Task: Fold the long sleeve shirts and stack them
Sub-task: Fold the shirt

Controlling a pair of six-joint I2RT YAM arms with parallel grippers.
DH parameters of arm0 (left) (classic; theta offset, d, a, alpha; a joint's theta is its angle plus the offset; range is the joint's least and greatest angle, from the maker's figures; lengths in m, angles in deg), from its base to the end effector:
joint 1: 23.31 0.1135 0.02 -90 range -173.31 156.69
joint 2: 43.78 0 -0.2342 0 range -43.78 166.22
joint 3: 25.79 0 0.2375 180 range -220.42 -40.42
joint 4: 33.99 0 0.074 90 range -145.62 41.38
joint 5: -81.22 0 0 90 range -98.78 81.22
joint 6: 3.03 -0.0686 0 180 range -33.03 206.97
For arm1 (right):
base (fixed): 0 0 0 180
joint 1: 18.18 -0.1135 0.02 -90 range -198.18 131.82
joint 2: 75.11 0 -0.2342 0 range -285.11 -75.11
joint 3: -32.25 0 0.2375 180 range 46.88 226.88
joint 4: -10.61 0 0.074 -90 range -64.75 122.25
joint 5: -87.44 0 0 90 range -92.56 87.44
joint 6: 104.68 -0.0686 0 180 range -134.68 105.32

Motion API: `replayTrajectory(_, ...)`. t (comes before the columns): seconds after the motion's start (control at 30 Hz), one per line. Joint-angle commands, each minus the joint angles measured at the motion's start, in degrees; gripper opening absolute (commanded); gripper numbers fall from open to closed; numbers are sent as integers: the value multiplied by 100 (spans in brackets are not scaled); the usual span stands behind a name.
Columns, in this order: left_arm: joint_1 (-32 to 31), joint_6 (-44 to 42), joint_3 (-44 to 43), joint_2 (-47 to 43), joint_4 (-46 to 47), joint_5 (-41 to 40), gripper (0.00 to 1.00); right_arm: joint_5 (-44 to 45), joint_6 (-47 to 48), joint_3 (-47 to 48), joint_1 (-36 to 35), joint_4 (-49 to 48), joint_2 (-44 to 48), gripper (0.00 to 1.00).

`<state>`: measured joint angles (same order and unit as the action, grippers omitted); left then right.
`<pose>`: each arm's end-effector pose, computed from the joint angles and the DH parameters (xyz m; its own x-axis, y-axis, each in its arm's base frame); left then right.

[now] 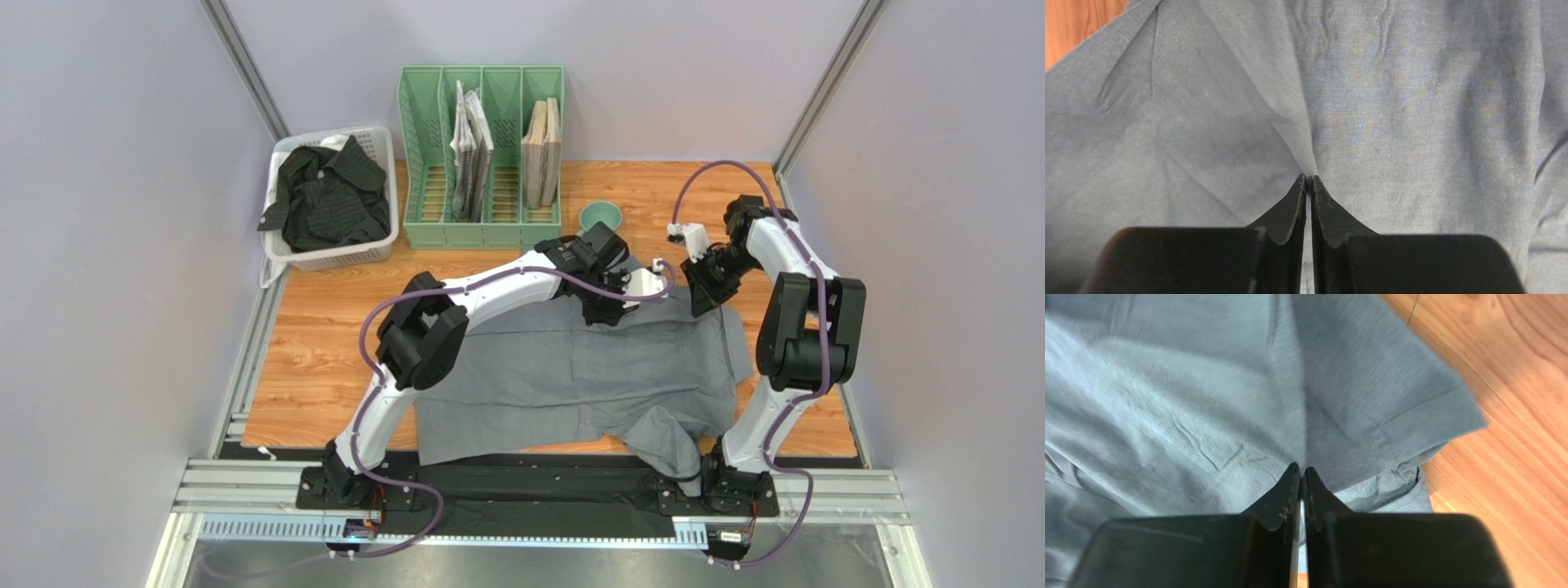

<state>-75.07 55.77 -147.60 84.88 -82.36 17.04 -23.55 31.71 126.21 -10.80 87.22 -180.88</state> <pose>0.2734 -0.3951 0.1566 0.0111 0.7393 -0.6732 0.9996 -0.0245 -0.0105 0.3204 -0.0167 0.1523 -0.7635 -0.5828 -0.2783 -0.6418 0.7325 0.2270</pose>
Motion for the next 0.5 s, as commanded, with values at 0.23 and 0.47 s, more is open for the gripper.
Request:
replayTrajectory(0.23, 641, 781, 1653, -2291, 621, 616, 50, -211, 486, 213, 80, 693, 285, 76)
replayTrajectory(0.47, 1677, 1774, 3000, -3714, 1123, 924, 53, -1591, -787, 909, -411, -271, 540, 70)
